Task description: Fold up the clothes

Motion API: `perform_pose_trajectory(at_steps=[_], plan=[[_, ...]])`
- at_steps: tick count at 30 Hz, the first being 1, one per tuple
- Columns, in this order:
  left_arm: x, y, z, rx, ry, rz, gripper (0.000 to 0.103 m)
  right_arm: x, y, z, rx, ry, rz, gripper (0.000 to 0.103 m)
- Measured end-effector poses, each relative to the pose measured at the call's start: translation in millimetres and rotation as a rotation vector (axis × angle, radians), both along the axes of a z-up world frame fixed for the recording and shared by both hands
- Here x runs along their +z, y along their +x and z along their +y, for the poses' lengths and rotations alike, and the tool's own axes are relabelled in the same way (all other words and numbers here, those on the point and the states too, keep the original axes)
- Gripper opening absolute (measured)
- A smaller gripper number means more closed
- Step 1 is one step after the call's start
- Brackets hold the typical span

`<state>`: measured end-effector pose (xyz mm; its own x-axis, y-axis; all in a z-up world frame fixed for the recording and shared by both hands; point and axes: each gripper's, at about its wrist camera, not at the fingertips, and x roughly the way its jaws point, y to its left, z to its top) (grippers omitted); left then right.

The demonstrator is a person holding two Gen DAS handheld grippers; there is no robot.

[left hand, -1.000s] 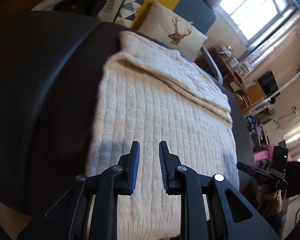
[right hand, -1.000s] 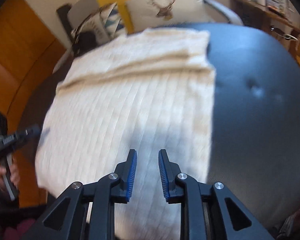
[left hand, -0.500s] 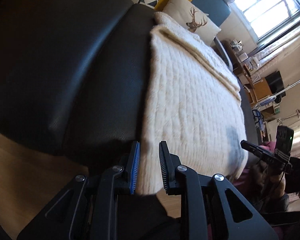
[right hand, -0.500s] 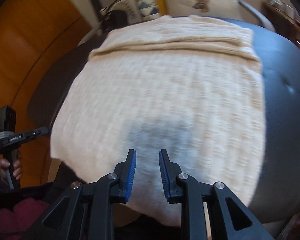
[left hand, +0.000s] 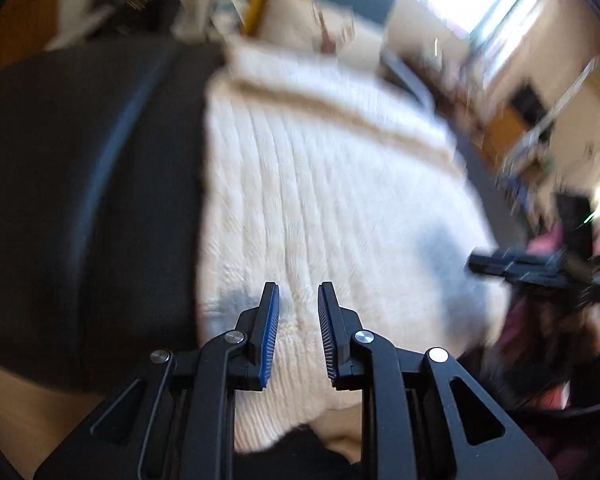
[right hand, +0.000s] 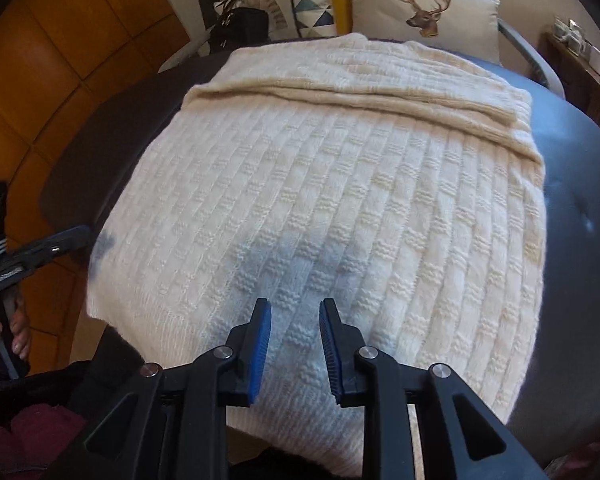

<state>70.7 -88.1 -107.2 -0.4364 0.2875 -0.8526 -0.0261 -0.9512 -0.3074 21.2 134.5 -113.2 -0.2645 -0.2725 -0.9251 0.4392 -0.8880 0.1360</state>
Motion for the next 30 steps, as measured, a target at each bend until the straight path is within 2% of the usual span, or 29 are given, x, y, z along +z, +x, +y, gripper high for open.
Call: perform_pose_trajectory(at_steps=[3,7,8,10,12,15,18,21,24,25,28,30], plan=[[-4.7,-1.8,-9.0,0.022,0.027,-0.016,0.020,-11.8,-0.7,12.7,-0.024,0.075,0.011,0.025],[10.4,10.2,-21.7,0.054,0.168,0.021,0.020,-0.3,6.6,51.1,-0.100,-0.060,-0.017,0.025],[13.2,10.0,-18.7,0.044,0.164,0.027,0.020,-0.4,6.6,59.0,-0.113,-0.087,-0.033,0.025],[8.6,7.6,-7.0,0.044,0.073,0.008,0.020,-11.5,6.6,70.4,-0.136,-0.057,-0.072,0.025],[-2.1,3.4,-2.4,0.048,-0.015,-0.036,0.020,-13.3,11.6,77.5,-0.138,-0.012,-0.053,0.024],[4.2,6.1,-7.7,0.028,0.051,-0.036,0.020,-4.0,18.9,101.8,-0.206,0.006,-0.066,0.024],[13.1,5.7,-1.7,0.019,0.120,0.004,0.020,5.8,29.5,126.1,-0.267,-0.070,-0.076,0.025],[6.4,0.0,13.5,-0.016,0.060,-0.012,0.020,10.2,41.3,135.9,-0.281,-0.118,-0.061,0.025],[-0.3,-5.8,28.8,-0.052,-0.001,-0.028,0.020,-13.8,56.9,128.4,-0.238,0.002,-0.128,0.025],[-1.3,-6.3,32.0,-0.062,-0.015,-0.035,0.020,-11.7,59.7,132.3,-0.249,-0.003,-0.126,0.025],[6.0,-3.3,23.8,-0.050,0.053,-0.044,0.020,0.2,66.6,146.8,-0.293,-0.051,-0.108,0.025],[12.9,-9.0,20.8,-0.041,0.112,-0.022,0.021,14.5,59.6,152.6,-0.320,-0.142,-0.061,0.025]])
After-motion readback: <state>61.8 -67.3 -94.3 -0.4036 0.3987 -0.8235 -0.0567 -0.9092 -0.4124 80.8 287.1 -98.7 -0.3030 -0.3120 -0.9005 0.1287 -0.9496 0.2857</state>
